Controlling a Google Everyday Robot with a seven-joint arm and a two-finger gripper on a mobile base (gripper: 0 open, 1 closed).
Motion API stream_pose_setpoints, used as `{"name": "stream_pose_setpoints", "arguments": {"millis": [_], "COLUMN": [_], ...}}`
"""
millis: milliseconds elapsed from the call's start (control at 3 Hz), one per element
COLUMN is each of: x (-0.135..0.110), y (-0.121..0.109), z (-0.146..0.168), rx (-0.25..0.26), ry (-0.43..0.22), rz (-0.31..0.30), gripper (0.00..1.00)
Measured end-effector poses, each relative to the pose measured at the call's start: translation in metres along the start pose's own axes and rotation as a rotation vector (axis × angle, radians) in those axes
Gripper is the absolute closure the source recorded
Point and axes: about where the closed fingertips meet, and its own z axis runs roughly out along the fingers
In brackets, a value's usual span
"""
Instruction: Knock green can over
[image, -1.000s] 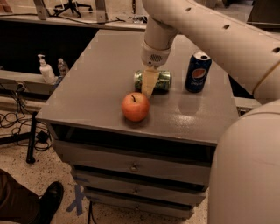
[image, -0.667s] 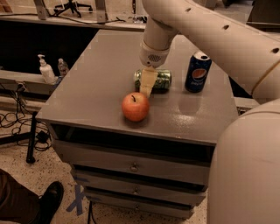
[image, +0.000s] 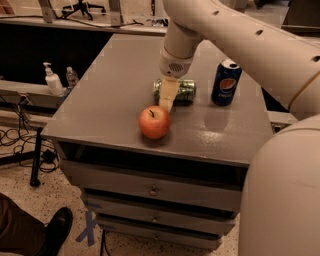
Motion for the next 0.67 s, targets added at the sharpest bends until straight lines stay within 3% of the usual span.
{"name": "stream_pose_setpoints", "arguments": {"millis": [667], "x": [-0.011], "y": [-0.007], "z": [-0.019], "rx": [0.049], "ry": [-0.062], "rz": [0.003], "gripper": [0.0]}}
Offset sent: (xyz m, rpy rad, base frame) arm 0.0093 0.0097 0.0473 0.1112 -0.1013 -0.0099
